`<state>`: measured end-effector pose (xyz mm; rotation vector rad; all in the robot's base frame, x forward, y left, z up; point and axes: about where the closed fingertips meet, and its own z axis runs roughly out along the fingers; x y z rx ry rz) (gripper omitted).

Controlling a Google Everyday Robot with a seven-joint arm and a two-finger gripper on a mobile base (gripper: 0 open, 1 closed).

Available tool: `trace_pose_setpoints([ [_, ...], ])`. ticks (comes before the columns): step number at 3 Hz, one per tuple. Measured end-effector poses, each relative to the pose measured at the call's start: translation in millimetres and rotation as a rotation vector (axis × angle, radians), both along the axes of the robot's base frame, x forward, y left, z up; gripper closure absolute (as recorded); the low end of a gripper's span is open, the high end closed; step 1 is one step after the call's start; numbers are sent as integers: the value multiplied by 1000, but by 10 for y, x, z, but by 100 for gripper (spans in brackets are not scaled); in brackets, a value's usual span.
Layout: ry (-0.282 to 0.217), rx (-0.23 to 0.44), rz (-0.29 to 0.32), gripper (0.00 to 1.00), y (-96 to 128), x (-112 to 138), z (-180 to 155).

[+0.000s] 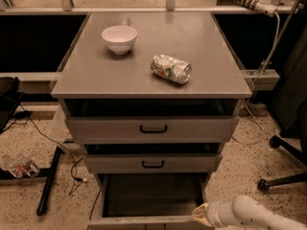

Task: Close bottom drawer

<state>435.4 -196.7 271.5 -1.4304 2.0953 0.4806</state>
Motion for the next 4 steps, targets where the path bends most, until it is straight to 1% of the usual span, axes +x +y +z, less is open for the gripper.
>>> trace_pose_setpoints([
  [1,17,-8,11,100,43,-73,-76],
  [2,72,-11,12,100,74,-203,-346],
  [3,115,-13,17,100,102,-324,-573],
  [4,142,-15,32,100,176,-406,-734],
])
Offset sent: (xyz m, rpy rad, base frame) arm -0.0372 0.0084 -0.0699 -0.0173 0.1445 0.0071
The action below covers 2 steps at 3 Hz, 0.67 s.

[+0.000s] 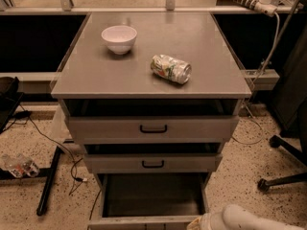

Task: Close bottom drawer

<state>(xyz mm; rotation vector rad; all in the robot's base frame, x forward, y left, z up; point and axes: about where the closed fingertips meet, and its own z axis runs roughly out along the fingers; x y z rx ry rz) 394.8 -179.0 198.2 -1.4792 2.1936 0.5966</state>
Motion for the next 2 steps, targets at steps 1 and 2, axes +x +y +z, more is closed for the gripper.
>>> trace_pose_setpoints([
  [1,12,11,35,100,171,-60,-132],
  [2,13,11,35,81,173,-61,-134],
])
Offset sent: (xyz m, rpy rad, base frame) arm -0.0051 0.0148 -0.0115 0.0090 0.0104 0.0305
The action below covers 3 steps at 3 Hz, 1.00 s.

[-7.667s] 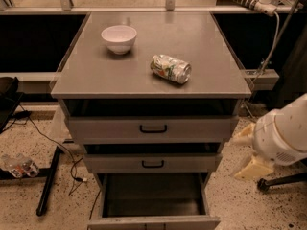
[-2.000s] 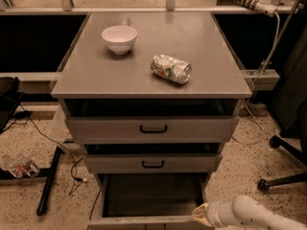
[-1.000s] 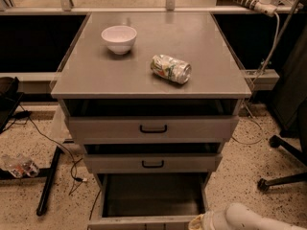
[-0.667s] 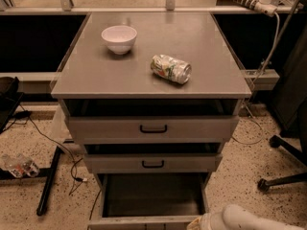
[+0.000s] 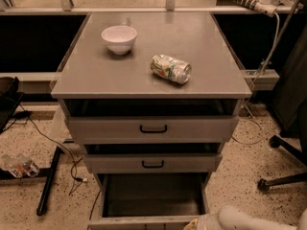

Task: Close bottom drawer

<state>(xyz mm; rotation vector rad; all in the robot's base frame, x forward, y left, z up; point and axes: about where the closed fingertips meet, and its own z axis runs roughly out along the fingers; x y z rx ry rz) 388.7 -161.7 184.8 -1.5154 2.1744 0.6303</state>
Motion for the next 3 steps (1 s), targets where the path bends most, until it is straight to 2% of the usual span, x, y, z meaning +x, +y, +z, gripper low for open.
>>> trace_pose_setpoints([
  [3,0,0,0,11,1,0,0],
])
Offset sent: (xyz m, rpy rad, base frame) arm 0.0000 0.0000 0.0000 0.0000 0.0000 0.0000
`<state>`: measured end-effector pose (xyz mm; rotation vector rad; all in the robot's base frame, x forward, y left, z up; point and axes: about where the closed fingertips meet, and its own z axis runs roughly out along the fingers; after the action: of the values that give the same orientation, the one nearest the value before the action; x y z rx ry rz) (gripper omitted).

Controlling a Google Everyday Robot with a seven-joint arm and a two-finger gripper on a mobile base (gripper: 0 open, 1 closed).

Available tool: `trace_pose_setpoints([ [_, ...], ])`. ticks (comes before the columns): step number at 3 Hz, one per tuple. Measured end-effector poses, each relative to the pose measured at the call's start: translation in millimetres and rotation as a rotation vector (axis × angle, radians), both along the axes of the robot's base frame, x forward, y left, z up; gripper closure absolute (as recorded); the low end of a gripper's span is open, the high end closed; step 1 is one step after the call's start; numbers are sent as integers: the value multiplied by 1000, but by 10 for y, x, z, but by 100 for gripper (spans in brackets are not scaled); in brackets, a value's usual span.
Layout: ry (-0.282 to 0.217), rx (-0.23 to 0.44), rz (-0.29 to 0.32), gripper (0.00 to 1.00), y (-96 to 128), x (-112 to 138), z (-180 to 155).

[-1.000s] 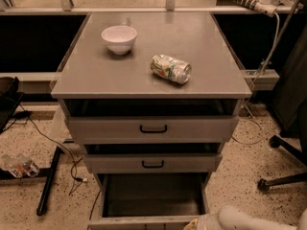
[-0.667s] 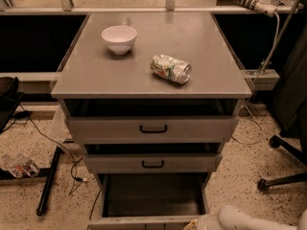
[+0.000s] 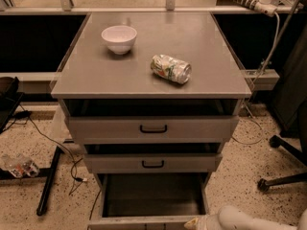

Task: Close bottom drawer

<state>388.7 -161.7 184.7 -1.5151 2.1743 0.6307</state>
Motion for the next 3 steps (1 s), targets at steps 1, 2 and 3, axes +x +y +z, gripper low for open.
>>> trace_pose_setpoints([
  [1,0,46,-18,0,15,80,-19],
  [2,-39,93,-16,19,132,382,-16],
  [3,-90,110,-22,43,149,715,46],
])
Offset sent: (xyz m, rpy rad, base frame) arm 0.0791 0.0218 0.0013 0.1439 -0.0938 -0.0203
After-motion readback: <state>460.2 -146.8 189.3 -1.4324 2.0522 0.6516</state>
